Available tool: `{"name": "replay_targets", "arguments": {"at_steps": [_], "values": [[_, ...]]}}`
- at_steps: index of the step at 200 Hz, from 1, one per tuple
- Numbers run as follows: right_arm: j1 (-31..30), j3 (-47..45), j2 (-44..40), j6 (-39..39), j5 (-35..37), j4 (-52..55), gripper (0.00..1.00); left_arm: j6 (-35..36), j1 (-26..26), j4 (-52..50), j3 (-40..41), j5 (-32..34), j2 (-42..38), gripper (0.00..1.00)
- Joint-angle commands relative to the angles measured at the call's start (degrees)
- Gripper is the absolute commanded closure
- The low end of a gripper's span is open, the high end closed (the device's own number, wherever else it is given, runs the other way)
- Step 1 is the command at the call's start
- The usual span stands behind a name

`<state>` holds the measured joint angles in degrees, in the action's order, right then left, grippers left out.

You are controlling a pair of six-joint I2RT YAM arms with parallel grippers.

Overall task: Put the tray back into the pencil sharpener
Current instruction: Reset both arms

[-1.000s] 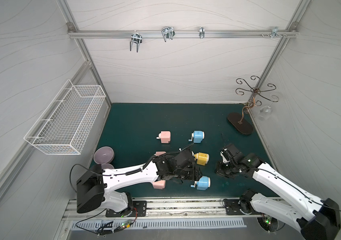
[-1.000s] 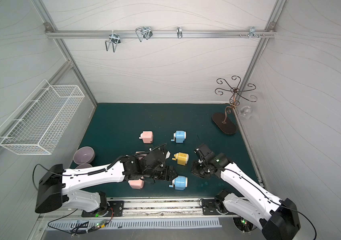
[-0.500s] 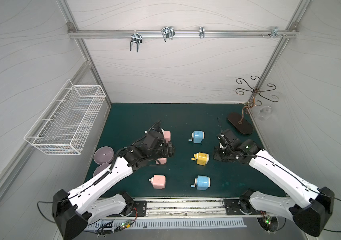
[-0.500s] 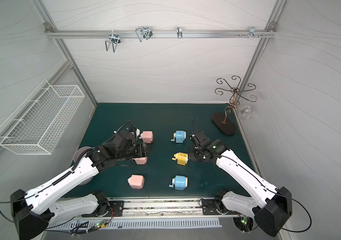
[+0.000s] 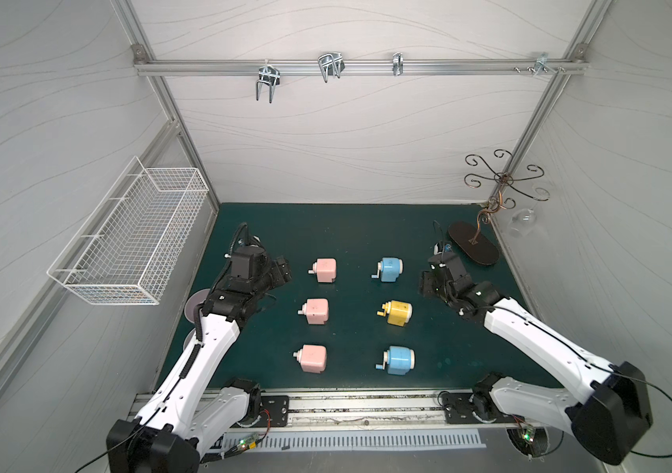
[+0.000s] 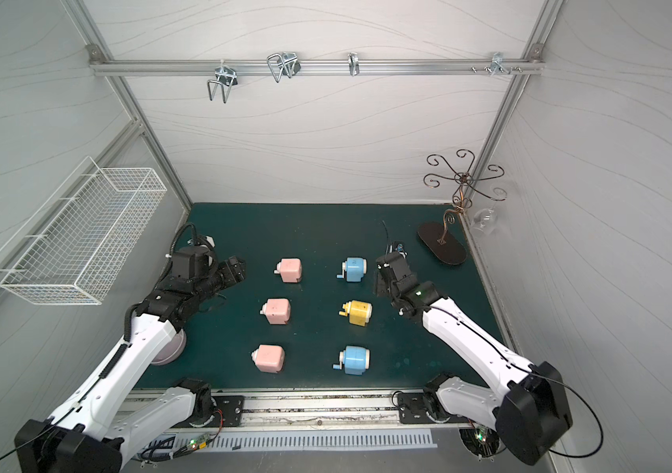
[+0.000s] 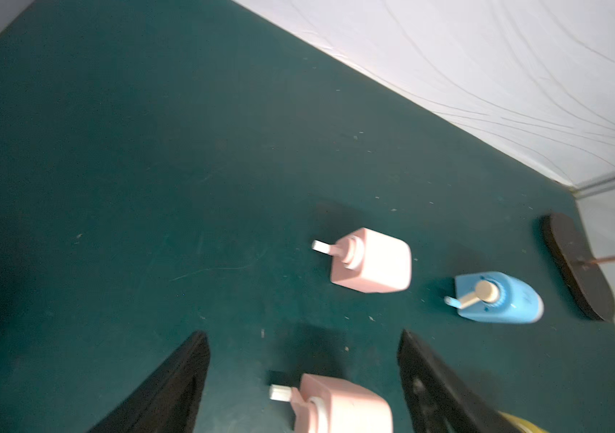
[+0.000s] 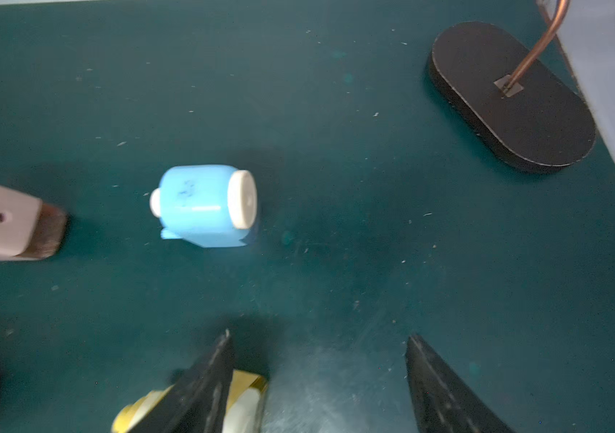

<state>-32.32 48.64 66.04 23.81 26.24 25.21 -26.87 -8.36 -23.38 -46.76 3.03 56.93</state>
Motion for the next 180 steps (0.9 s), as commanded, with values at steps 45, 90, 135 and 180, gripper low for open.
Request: {"name": "replay_targets", "arguments": {"at_steps": [45,90,135,180], "values": [[15.97,-8.29,1.71,-14.48,1.6,-22.43,0.14,-0.12,8.36,24.56,14.09,5.97,0.74,0.18],[21.18,-18.28,8.53,-14.51,2.21,-44.52,0.13,1.67,8.36,36.98,20.52,13.41,4.93,0.2],[22.09,-24.85,15.87,-19.28,2.19,-65.91,0.12,8.46,8.36,52.05,26.58,20.19,5.24,0.2],[25.2,-28.82,19.5,-20.05,-6.11,-77.43,0.15,14.36,8.36,68.35,31.78,23.82,15.12,0.19]]}}
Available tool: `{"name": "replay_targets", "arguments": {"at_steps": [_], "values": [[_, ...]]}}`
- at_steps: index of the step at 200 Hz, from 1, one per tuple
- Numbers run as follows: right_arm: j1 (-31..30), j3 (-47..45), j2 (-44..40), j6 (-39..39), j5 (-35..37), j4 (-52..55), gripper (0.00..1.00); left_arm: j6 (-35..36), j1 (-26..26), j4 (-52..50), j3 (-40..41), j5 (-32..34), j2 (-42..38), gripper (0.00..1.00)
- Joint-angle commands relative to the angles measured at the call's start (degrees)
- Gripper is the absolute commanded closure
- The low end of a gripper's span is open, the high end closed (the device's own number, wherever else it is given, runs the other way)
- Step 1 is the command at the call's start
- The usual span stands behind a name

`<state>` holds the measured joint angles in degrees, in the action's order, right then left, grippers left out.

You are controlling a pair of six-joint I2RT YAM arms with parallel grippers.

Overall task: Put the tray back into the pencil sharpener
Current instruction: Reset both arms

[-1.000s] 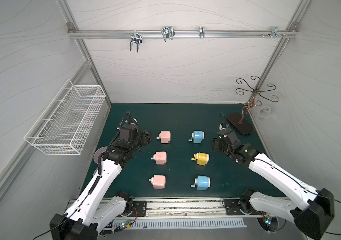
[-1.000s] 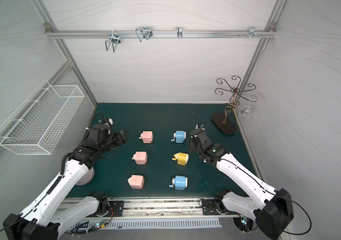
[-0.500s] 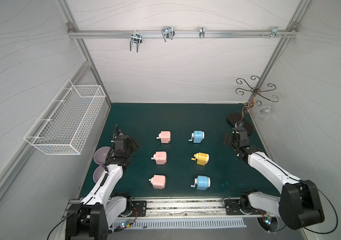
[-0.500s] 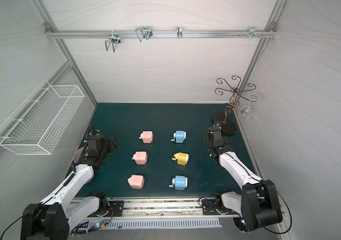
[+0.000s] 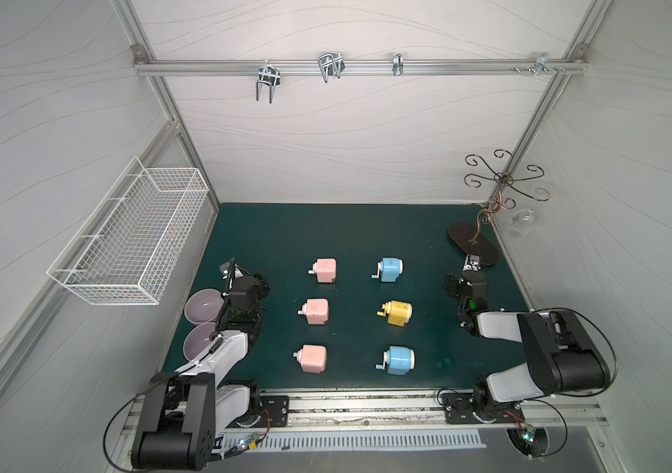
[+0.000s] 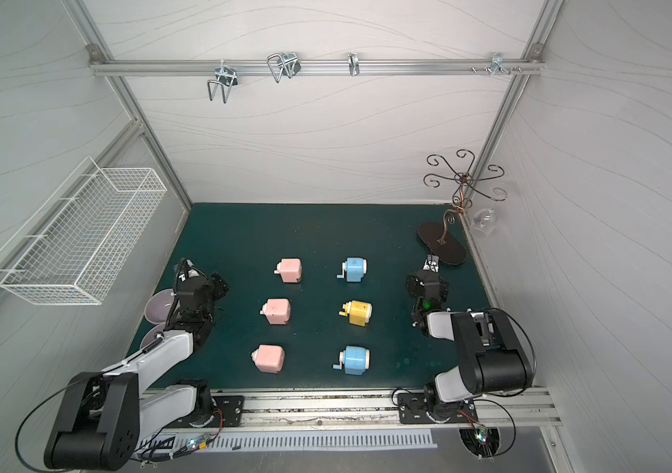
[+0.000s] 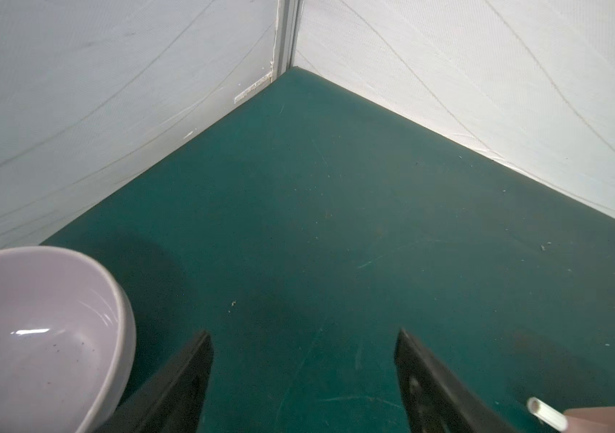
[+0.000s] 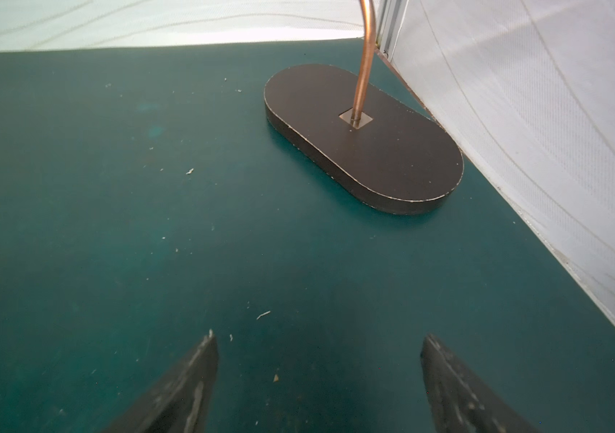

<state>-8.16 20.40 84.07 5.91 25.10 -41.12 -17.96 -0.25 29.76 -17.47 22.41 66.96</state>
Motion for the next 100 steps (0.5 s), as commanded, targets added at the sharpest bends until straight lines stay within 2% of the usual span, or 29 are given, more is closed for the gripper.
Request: {"name": "replay_targets", "arguments": {"at_steps": [1,11,26,34,45,56,62,72,81,100], "values": [[1.09,-0.52,1.5,-2.23,-5.11,-11.04,0.15,5.59,0.25,15.49,2.6,4.11,5.19,0.19],[1.17,0.64,1.33,-2.44,-7.24,-8.02,0.15,8.14,0.34,17.87,3.04,1.19,5.75,0.19],[1.36,2.12,3.63,-3.84,-11.7,-7.55,0.17,10.25,0.42,23.02,2.8,1.11,10.04,0.19],[1.17,1.58,7.64,-5.24,-11.0,-14.49,0.19,10.19,0.72,26.98,3.03,-0.25,13.33,0.19],[1.32,2.9,4.68,-3.37,-11.09,-6.03,0.18,11.52,1.04,31.73,2.66,-3.72,18.09,0.19],[1.73,2.25,6.92,-3.84,-10.48,-11.65,0.18,12.44,1.04,32.53,1.55,-5.88,21.44,0.2],[1.66,2.53,6.31,-3.62,-10.62,-9.02,0.16,13.09,1.03,34.26,0.88,-6.25,22.9,0.2],[1.76,3.49,5.31,-2.66,-10.35,-6.15,0.02,13.36,1.22,27.57,-1.73,-8.77,21.82,0.2],[1.71,2.93,6.56,-3.79,-10.6,-9.67,0.01,14.04,1.22,19.45,-5.05,-10.97,20.99,0.2],[1.49,3.59,5.71,-3.27,-10.02,-6.7,0.01,14.58,1.22,19.69,-5.99,-11.51,22.09,0.19]]}}
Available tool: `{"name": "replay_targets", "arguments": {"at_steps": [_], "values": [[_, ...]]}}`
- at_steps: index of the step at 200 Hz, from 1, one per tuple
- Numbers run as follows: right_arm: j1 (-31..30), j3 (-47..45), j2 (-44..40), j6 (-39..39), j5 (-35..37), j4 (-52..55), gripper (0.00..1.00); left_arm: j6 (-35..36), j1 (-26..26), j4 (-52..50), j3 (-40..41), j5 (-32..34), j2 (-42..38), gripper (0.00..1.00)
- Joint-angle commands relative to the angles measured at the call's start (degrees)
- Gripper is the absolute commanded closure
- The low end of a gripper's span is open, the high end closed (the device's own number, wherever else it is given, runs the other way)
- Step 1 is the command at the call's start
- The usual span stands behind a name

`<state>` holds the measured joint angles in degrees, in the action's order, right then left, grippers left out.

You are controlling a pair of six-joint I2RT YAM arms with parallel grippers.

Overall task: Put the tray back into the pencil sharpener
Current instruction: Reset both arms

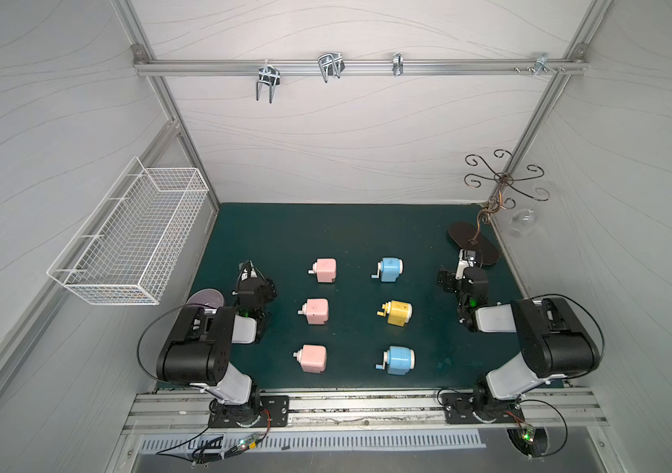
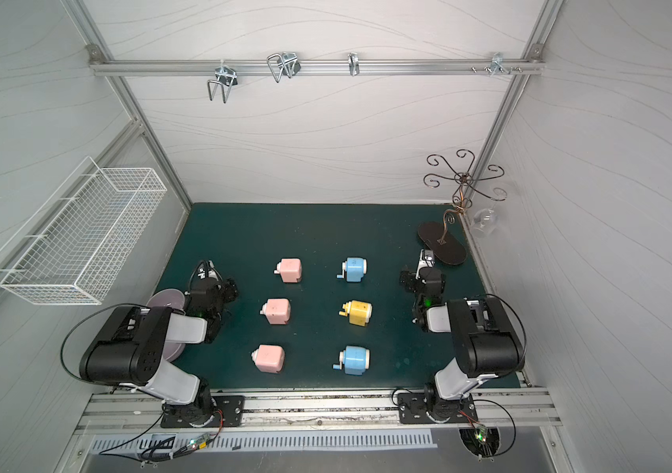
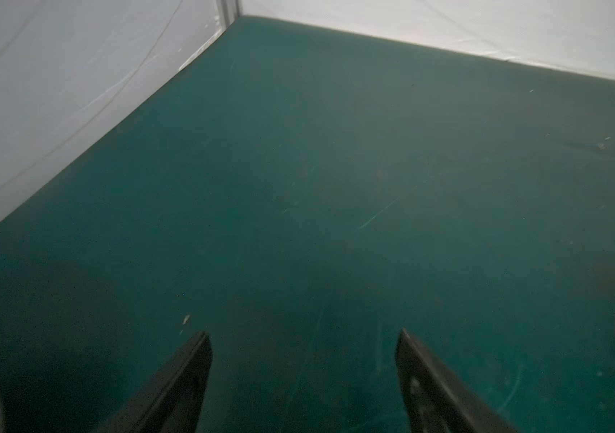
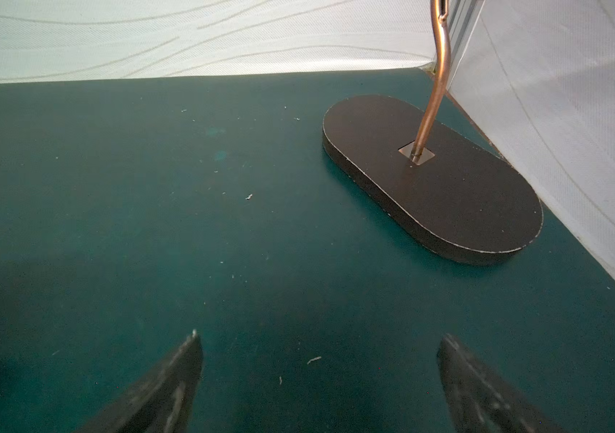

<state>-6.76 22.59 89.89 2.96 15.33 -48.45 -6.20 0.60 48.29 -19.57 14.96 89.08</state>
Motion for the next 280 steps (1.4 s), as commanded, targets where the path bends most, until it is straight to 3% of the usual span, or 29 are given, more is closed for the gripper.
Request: {"name": "replay_targets", "arguments": {"at_steps": [1,15,19,24,206,216,226,231,236,248,264,280], "values": [[0.0,1.4,-0.04,-0.37,-0.19,0.54,0.01,2.79,0.36,0.78,-3.98,-4.06,-0.08,0.19],[-0.34,1.13,0.48,-0.84,0.39,-0.91,0.01,2.82,0.37,0.28,-4.24,-3.93,-0.11,0.18],[-0.34,1.14,0.38,-0.85,0.47,-0.84,0.01,2.8,0.37,0.55,-4.16,-3.93,-0.03,0.04],[-0.42,1.28,0.37,-0.92,0.53,-0.3,0.01,2.82,0.37,0.37,-4.16,-3.97,-0.11,0.01],[-0.62,1.29,0.38,-1.0,0.77,-0.57,0.01,2.83,0.31,0.31,-3.98,-3.97,-0.31,0.01],[-0.55,0.99,0.35,-2.41,-3.01,-1.19,0.01,2.79,0.36,0.31,-3.98,-3.97,-0.31,0.01],[-0.26,1.56,0.51,-7.34,-16.56,-0.06,0.01,2.83,0.34,0.32,-3.98,-3.97,-0.4,0.01],[0.05,1.74,0.4,-7.56,-17.95,0.31,0.01,2.79,0.36,0.31,-3.94,-3.97,-0.35,0.01],[0.67,1.36,0.11,-6.13,-16.01,0.12,0.01,2.83,0.37,0.36,-3.98,-3.96,-0.31,0.01],[0.79,1.13,0.25,0.34,-0.6,-0.92,0.01,2.84,0.36,0.33,-3.98,-3.97,-0.34,0.01],[-0.22,0.53,0.39,-1.14,-1.16,-1.83,0.01,2.82,0.37,0.31,-3.98,-3.97,-0.36,0.01],[0.58,1.74,0.4,-1.96,-6.06,0.31,0.01,2.84,0.35,0.31,-3.98,-3.97,-0.31,0.01]]}}
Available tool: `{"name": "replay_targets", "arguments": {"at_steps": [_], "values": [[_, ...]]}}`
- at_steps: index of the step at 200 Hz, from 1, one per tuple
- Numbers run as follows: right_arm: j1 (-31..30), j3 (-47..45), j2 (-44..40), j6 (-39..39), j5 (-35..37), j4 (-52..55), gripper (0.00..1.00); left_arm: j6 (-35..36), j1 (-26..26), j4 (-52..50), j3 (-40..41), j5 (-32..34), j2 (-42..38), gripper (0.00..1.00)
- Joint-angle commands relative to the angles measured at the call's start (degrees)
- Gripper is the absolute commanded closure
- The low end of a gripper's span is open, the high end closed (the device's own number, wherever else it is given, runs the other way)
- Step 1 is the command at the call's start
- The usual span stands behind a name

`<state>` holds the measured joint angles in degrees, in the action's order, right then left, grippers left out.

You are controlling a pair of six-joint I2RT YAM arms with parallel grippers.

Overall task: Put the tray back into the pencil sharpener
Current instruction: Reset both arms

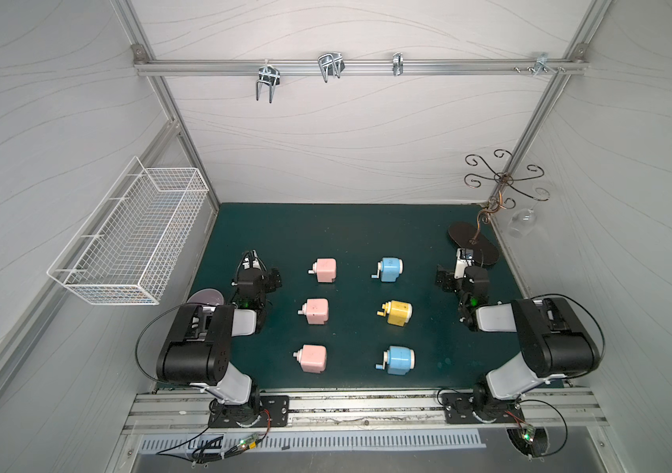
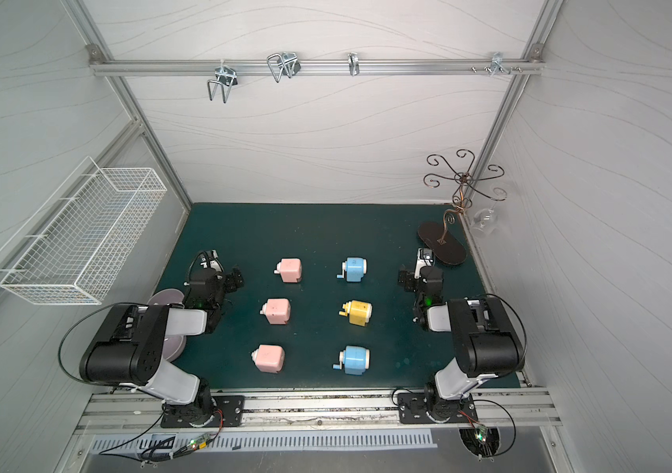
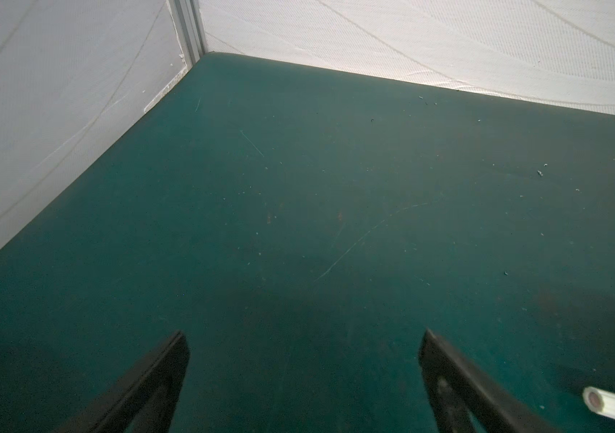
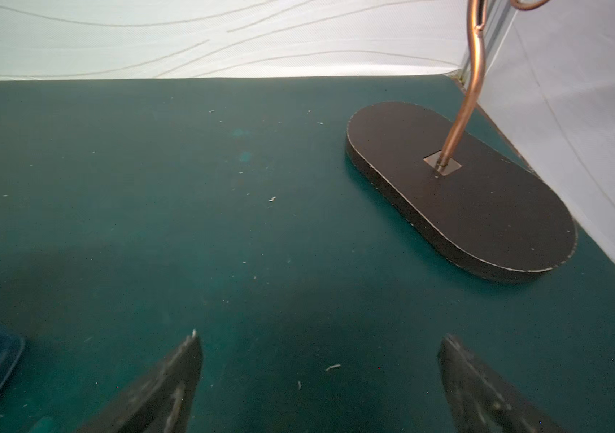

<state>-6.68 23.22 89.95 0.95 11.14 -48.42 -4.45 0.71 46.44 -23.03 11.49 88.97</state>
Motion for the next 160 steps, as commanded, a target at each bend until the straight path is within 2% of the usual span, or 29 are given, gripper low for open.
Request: {"name": "replay_targets", "arguments": {"at_steps": [1,7,19,36,160], "values": [[0.68,1.07,0.28,0.38,-1.58,0.36,0.01,1.1,0.25,2.17,-0.53,-0.5,-0.2,0.01],[1.53,0.49,0.06,2.3,-0.73,-0.49,0.01,1.08,0.21,2.17,-0.53,-0.5,-0.25,0.01],[1.2,0.45,0.23,1.28,-1.32,-0.95,0.01,1.04,0.24,2.17,-0.53,-0.5,-0.2,0.01],[0.61,1.49,0.41,-1.58,-5.85,0.67,0.01,1.06,0.26,2.19,-0.5,-0.5,-0.2,0.01],[1.05,1.69,0.39,-0.46,-4.73,1.31,0.01,1.08,0.25,2.17,-0.53,-0.5,-0.27,0.01]]}}
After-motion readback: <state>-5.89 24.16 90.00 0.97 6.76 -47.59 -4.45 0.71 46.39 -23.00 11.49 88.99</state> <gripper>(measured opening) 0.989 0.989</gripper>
